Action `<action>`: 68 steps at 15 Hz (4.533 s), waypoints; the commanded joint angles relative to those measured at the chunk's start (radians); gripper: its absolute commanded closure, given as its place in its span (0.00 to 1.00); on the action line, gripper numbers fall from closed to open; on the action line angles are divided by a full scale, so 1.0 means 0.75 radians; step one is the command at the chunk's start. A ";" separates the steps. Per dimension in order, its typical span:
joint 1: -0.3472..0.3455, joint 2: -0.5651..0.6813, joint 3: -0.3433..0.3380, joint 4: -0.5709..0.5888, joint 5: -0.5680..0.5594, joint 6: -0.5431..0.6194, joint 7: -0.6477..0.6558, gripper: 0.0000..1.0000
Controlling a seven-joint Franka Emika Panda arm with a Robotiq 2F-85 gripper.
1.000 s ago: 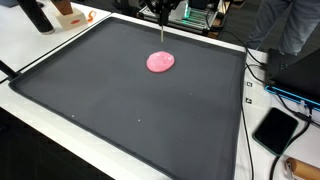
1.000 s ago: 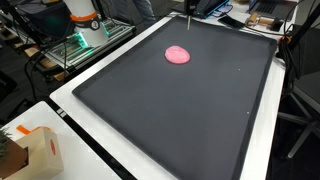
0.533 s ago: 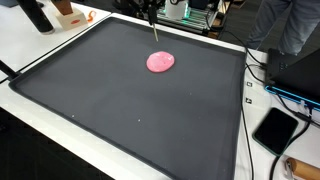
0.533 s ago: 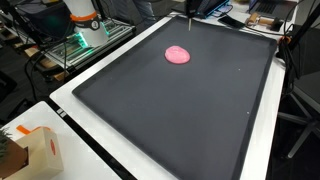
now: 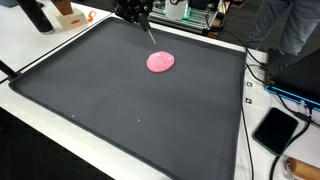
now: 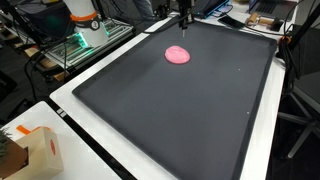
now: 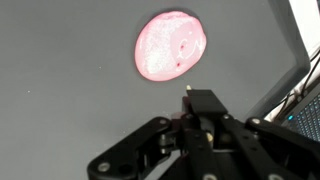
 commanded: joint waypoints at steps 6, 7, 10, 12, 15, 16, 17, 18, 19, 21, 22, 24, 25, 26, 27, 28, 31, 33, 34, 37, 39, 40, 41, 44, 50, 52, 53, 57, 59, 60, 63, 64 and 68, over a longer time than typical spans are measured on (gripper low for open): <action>-0.079 0.190 -0.002 0.142 0.058 -0.206 -0.040 0.97; -0.083 0.209 0.000 0.156 0.057 -0.223 -0.041 0.97; -0.095 0.266 0.003 0.202 0.055 -0.261 -0.038 0.97; -0.102 0.306 0.005 0.236 0.051 -0.279 -0.032 0.97; -0.109 0.364 0.008 0.293 0.044 -0.304 -0.023 0.97; -0.109 0.382 0.009 0.312 0.041 -0.306 -0.013 0.97; -0.109 0.401 0.010 0.334 0.038 -0.311 -0.008 0.97; -0.108 0.416 0.011 0.351 0.032 -0.309 -0.001 0.97; -0.107 0.433 0.012 0.371 0.028 -0.308 0.006 0.97; -0.104 0.461 0.014 0.404 0.021 -0.304 0.026 0.97; -0.101 0.473 0.014 0.422 0.015 -0.301 0.041 0.97; -0.095 0.495 0.014 0.453 0.003 -0.290 0.079 0.97; -0.091 0.505 0.014 0.468 -0.005 -0.289 0.105 0.97; -0.090 0.514 0.016 0.484 -0.009 -0.289 0.122 0.97; -0.086 0.522 0.019 0.498 -0.015 -0.289 0.144 0.97; -0.081 0.529 0.022 0.513 -0.023 -0.287 0.165 0.97; -0.056 0.540 0.029 0.543 -0.063 -0.278 0.230 0.97; -0.037 0.545 0.039 0.561 -0.100 -0.278 0.266 0.97; -0.029 0.548 0.046 0.570 -0.117 -0.281 0.281 0.97; 0.014 0.557 0.061 0.590 -0.196 -0.283 0.341 0.97; 0.043 0.567 0.068 0.605 -0.252 -0.280 0.379 0.97; 0.058 0.573 0.072 0.613 -0.279 -0.285 0.400 0.97; 0.070 0.579 0.075 0.620 -0.304 -0.288 0.417 0.97; 0.114 0.591 0.087 0.642 -0.381 -0.304 0.480 0.97; 0.087 0.570 0.118 0.607 -0.356 -0.266 0.453 0.87; 0.082 0.570 0.117 0.607 -0.356 -0.266 0.452 0.97; 0.108 0.561 0.114 0.604 -0.391 -0.267 0.471 0.97; 0.175 0.530 0.131 0.590 -0.477 -0.275 0.503 0.97; 0.222 0.517 0.140 0.583 -0.543 -0.278 0.536 0.97; 0.245 0.511 0.143 0.579 -0.579 -0.277 0.555 0.97; 0.321 0.492 0.151 0.558 -0.708 -0.270 0.632 0.97; 0.343 0.486 0.152 0.550 -0.749 -0.265 0.664 0.97; 0.425 0.470 0.148 0.514 -0.886 -0.255 0.830 0.97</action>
